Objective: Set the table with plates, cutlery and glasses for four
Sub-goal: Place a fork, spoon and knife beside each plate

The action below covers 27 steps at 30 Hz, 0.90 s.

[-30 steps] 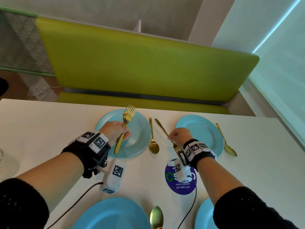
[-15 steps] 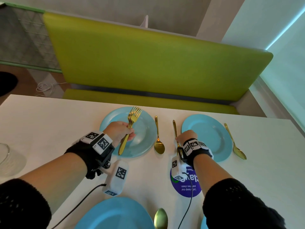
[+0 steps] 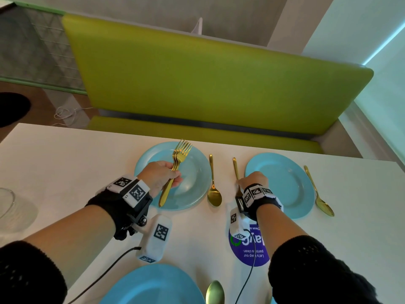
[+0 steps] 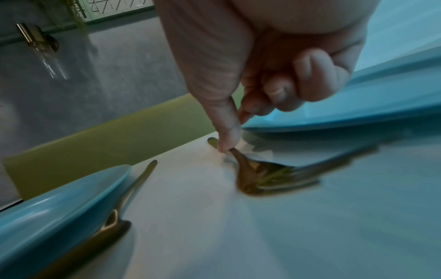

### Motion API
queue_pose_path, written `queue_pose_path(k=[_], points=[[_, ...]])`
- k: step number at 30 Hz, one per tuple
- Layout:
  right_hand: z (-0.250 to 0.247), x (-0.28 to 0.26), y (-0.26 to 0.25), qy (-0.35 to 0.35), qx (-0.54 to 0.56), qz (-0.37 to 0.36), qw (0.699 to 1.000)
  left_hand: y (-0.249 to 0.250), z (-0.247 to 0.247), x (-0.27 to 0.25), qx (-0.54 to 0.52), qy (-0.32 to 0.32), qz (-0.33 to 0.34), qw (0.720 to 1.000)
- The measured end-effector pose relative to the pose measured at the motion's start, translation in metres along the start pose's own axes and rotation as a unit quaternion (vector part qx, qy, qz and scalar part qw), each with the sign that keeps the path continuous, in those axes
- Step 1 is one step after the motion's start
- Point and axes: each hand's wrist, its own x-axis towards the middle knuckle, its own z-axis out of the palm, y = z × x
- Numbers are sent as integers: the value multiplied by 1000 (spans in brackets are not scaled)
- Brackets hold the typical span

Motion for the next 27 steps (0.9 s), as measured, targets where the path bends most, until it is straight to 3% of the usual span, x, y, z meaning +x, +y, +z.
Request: queue_pose_path(k=[20,27], points=[[-8,1,10,10,14,-21,1000,-9,-6,-11,-5,25,4,1000],[-21,-38,-2,-3,-86,-80,993,-12,-14,-33,20,14,27,999]])
